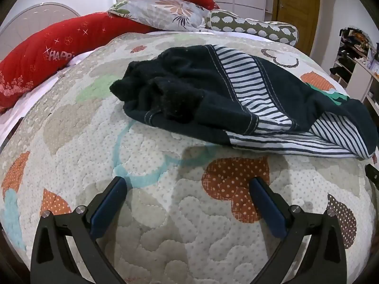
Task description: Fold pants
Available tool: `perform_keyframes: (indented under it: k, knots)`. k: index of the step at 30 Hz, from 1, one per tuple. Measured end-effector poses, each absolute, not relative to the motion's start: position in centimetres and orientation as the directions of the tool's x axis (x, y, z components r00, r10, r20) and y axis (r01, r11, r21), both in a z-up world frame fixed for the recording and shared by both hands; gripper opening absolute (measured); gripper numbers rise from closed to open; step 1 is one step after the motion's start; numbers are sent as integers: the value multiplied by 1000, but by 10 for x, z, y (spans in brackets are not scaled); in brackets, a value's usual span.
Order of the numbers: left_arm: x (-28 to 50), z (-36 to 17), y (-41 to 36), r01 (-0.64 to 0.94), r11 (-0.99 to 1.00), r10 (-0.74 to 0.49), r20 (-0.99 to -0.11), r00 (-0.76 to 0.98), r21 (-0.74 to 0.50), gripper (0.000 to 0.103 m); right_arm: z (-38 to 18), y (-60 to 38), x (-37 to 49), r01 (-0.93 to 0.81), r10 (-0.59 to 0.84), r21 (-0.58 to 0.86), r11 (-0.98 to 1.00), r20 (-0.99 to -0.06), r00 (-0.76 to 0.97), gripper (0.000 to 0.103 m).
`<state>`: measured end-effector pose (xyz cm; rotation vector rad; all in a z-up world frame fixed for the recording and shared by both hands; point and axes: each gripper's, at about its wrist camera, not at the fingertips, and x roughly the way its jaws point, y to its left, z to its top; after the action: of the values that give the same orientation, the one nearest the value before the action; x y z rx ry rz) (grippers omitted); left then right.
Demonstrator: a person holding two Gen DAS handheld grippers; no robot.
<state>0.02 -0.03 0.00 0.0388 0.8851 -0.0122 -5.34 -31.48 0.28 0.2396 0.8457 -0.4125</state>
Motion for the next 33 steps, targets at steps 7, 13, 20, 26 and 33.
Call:
perform_keyframes:
  k: [7, 13, 20, 26, 33]
  knots:
    - [0, 0, 0, 27, 999, 1, -770, 638, 23, 103, 3, -315, -53, 444, -257, 43, 895, -765, 591, 103]
    - [0, 0, 0, 26, 999, 0, -769, 639, 22, 103, 2, -315, -53, 444, -258, 41, 895, -765, 590, 103]
    - [0, 0, 0, 27, 999, 0, -769, 640, 21, 103, 2, -315, -53, 444, -258, 41, 895, -765, 590, 103]
    - [0, 0, 0, 27, 999, -1, -768, 640, 20, 103, 2, -314, -53, 444, -259, 40, 895, -765, 590, 103]
    - [0, 0, 0, 27, 999, -2, -768, 641, 19, 103, 2, -314, -53, 444, -259, 40, 895, -765, 590, 103]
